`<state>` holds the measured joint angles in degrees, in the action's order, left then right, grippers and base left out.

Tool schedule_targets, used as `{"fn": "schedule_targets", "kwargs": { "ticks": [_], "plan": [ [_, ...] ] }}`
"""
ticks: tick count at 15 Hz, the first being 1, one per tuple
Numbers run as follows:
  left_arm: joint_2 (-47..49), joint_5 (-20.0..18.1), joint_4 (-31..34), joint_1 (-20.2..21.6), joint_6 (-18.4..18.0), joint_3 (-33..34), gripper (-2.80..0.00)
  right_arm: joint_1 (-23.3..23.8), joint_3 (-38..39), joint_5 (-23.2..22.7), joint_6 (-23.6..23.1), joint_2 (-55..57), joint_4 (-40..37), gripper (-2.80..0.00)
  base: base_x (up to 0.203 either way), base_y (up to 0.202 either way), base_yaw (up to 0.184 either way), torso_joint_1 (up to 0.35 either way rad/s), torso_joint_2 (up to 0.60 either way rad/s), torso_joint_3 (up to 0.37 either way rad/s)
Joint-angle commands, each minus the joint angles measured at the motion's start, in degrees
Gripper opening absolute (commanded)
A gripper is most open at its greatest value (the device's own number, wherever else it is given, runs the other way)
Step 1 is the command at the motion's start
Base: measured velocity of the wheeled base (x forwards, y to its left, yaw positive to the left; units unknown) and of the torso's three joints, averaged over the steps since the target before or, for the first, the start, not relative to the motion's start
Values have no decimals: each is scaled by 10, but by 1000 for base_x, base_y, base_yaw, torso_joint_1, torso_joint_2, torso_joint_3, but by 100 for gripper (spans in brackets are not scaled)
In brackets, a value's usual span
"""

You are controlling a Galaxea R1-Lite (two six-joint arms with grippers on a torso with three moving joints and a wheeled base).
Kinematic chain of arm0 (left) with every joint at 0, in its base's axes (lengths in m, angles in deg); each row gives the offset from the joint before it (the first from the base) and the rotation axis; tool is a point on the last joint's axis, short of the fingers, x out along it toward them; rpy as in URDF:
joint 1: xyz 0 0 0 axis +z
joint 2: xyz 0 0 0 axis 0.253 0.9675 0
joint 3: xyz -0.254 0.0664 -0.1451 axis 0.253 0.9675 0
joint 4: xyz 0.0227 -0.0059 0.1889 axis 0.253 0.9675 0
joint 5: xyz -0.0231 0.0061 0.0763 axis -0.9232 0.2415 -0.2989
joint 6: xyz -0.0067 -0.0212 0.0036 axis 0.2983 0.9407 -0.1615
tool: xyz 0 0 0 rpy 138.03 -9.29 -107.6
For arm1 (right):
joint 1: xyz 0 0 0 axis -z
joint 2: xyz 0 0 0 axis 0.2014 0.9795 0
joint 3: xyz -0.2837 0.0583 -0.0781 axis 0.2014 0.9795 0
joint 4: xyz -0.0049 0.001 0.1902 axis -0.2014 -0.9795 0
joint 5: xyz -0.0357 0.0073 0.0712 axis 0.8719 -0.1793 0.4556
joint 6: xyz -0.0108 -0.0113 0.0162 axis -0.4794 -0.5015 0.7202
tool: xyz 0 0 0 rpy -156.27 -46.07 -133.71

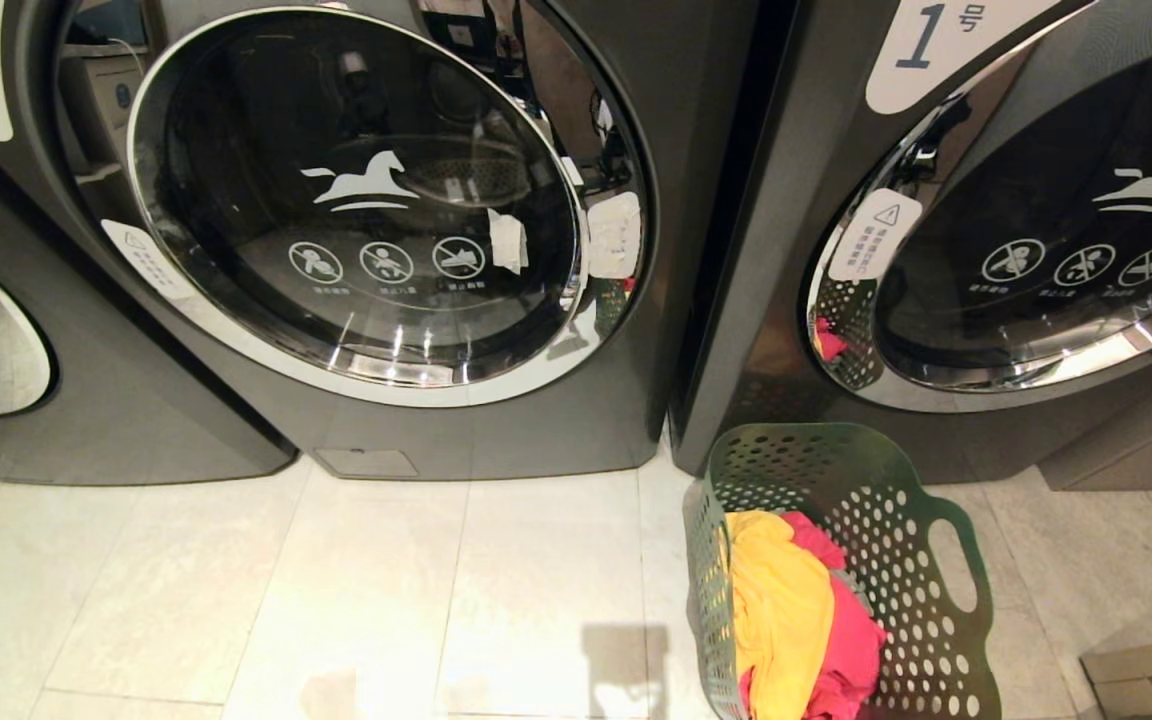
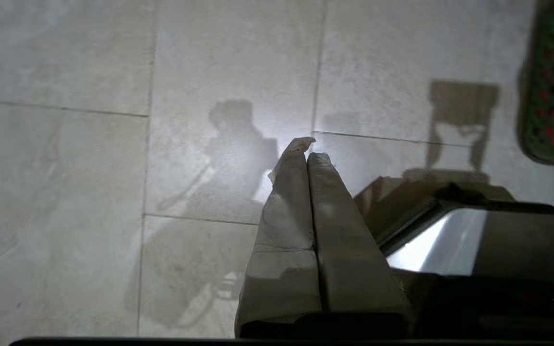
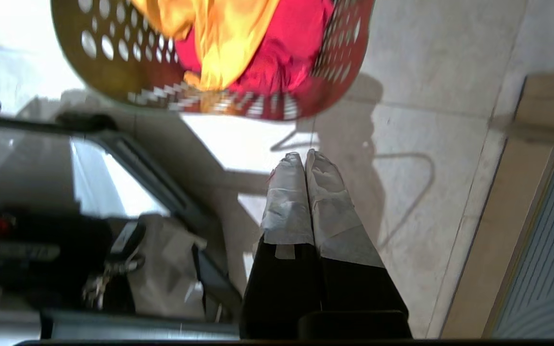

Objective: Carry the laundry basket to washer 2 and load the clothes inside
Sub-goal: Open the lid of the washing machine

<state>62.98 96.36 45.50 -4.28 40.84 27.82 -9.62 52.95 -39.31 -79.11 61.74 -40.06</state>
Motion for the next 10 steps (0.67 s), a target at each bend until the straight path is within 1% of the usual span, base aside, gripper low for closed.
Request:
{"fn": "schedule_targets", "kwargs": {
  "ticks": [1,2,3,4,5,6,8,10],
  "plan": [
    [-103,-144,23,-8,-40,12,-280,0,2,2,-3,-103,-65,-280,0,0,0,0,0,0],
    [-114,-160,36,-16,-70,10,-280,-1,1,4,-6,-138,-78,-280,0,0,0,0,0,0],
    [-114,-157,45,-19,-96,12,-280,-1,1,4,-8,-173,-85,-280,0,0,0,0,0,0],
    [-116,-152,56,-11,-119,14,-280,0,0,5,-8,-213,-89,-280,0,0,0,0,0,0],
    [-114,-151,60,9,-120,13,-280,1,0,7,-8,-252,-92,-280,0,0,0,0,0,0],
    [-107,-151,62,49,-122,13,-280,1,-1,10,-7,-288,-94,-280,0,0,0,0,0,0],
    [-100,-151,63,128,-125,12,-280,0,-1,11,-12,-306,-97,-280,0,0,0,0,0,0],
    [-143,-151,64,180,-126,12,-280,0,-1,11,-28,-336,-95,-280,0,0,0,0,0,0]
  ]
}}
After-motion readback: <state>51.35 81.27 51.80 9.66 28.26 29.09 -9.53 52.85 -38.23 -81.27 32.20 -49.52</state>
